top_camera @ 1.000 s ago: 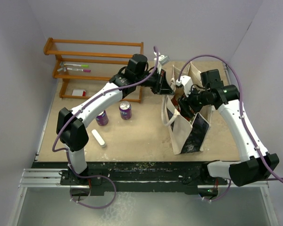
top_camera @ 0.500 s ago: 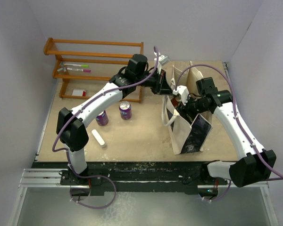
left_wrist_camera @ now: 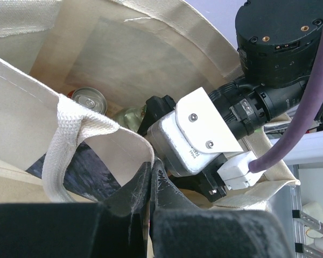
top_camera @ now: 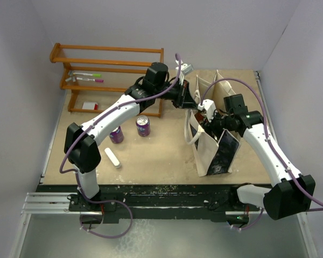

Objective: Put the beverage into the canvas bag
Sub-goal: Place the drink in the canvas bag.

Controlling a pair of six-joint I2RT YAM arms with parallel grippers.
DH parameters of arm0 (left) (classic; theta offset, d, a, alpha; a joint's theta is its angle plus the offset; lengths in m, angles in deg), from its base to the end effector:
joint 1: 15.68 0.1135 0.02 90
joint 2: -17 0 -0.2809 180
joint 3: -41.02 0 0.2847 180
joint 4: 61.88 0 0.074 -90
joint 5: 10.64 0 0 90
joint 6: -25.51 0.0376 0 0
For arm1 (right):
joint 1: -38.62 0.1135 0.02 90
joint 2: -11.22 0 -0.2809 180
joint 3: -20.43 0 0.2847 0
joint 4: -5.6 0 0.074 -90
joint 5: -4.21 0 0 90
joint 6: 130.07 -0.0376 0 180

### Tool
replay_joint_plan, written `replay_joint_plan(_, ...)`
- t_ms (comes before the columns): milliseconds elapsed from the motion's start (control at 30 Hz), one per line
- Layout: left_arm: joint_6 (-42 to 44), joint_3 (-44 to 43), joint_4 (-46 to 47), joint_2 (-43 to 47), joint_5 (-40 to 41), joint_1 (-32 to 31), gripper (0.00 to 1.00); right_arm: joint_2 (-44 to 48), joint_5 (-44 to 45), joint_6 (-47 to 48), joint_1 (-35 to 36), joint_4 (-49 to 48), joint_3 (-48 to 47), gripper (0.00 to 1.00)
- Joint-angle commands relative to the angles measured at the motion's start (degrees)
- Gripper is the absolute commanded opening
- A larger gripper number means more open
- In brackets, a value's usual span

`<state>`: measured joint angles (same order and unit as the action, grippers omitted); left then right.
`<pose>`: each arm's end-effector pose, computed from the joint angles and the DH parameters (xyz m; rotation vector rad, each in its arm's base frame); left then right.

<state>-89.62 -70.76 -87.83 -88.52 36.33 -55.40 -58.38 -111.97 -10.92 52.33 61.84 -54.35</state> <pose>0.3480 -0.3225 0.3810 0.8159 1.9399 -1.4405 0.2616 0.0809 0.3187 -1.0509 2.1424 0.4350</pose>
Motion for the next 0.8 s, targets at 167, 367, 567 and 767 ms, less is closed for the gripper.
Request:
replay_joint_plan(167, -0.5, 1.3, 0.2, 1.7, -0.6, 0.0, 0.0, 3.6, 0.3, -5.2, -0.1, -13.9, 4.2, 0.0)
replay_joint_plan(367, -0.4, 1.6, 0.4, 1.8, -0.6, 0.3, 0.0, 4.6, 1.0, -6.9, -0.1, -16.0, 4.1, 0.0)
replay_joint_plan(567, -0.5, 1.5, 0.4, 1.6, -0.8, 0.4, 0.0, 4.8, 2.7, -7.0, 0.0, -16.9, 3.8, 0.0)
replay_joint_plan(767, -0.5, 1.4, 0.4, 1.7, -1.0, 0.5, 0.0, 5.2, 6.8, -7.3, -0.3, -16.6, 1.0, 0.0)
